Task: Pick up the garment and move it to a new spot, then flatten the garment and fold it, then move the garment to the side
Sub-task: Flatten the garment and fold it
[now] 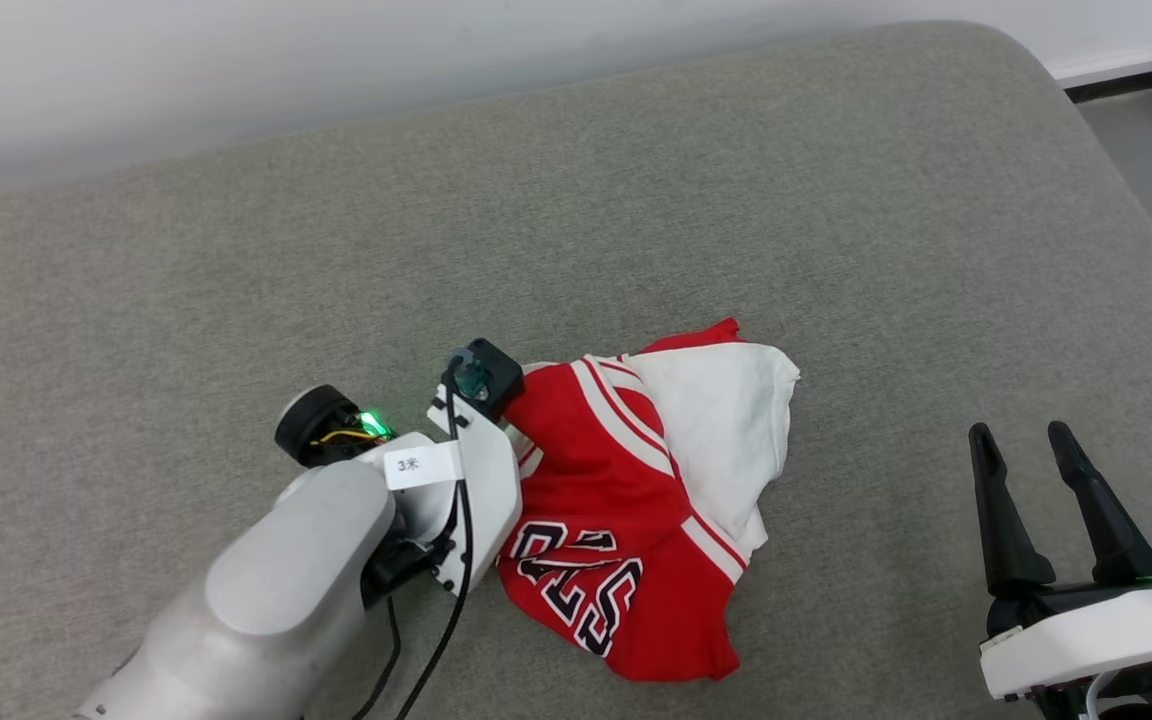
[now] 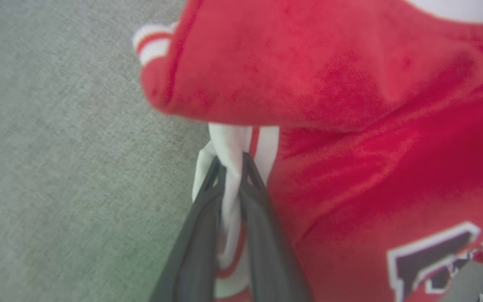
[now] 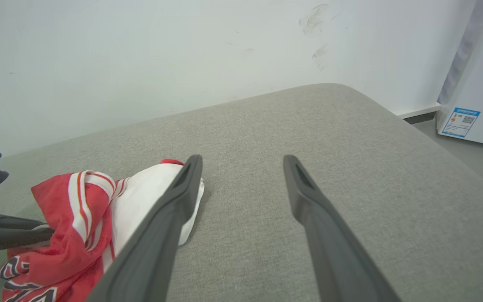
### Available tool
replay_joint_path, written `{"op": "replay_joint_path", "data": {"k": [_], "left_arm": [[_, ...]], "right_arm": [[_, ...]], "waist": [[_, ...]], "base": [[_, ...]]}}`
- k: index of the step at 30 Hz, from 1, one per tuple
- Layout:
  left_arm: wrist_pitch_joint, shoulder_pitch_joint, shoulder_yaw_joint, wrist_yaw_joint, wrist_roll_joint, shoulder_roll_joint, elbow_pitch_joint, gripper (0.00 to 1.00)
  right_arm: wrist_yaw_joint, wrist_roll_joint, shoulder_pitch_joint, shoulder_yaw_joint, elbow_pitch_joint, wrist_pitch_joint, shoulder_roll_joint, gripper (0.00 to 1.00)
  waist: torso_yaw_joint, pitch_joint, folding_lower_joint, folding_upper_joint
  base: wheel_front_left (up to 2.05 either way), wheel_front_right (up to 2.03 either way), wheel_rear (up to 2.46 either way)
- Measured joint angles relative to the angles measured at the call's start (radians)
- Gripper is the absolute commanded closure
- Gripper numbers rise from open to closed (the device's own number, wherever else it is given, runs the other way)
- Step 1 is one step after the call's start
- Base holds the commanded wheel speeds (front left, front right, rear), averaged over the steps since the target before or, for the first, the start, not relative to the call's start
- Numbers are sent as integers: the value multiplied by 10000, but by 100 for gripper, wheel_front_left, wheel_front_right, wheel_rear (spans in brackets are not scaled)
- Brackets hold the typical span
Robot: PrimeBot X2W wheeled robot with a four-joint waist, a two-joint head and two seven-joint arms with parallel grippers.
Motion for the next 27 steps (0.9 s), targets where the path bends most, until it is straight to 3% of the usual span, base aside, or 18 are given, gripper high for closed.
{"op": "replay_joint_path", "data": {"k": [8, 13, 22, 27], "left_arm": [[-1749, -122, 546, 907, 564, 439, -1014, 100], [-2403, 367, 1296, 1894, 556, 1026, -2483, 100], [-3062, 3590, 2826, 4065, -474, 2050, -4389, 100], [-3553, 5658, 3187, 4679, -1271, 1891, -4525, 100]], "right_arm": [[0, 107, 40, -280, 31, 65, 2, 0], [0, 107, 70, -453, 35, 171, 4, 0], [0, 94, 256, -692, 29, 410, 4, 0], [0, 100, 369, -763, 40, 464, 6, 0]], "waist": [[496, -189, 0, 0], [923, -429, 0, 0], [1505, -790, -1, 0], [1647, -846, -1, 0]], "base": [[0, 0, 0], [0, 0, 0], [0, 0, 0], [0, 0, 0]]}}
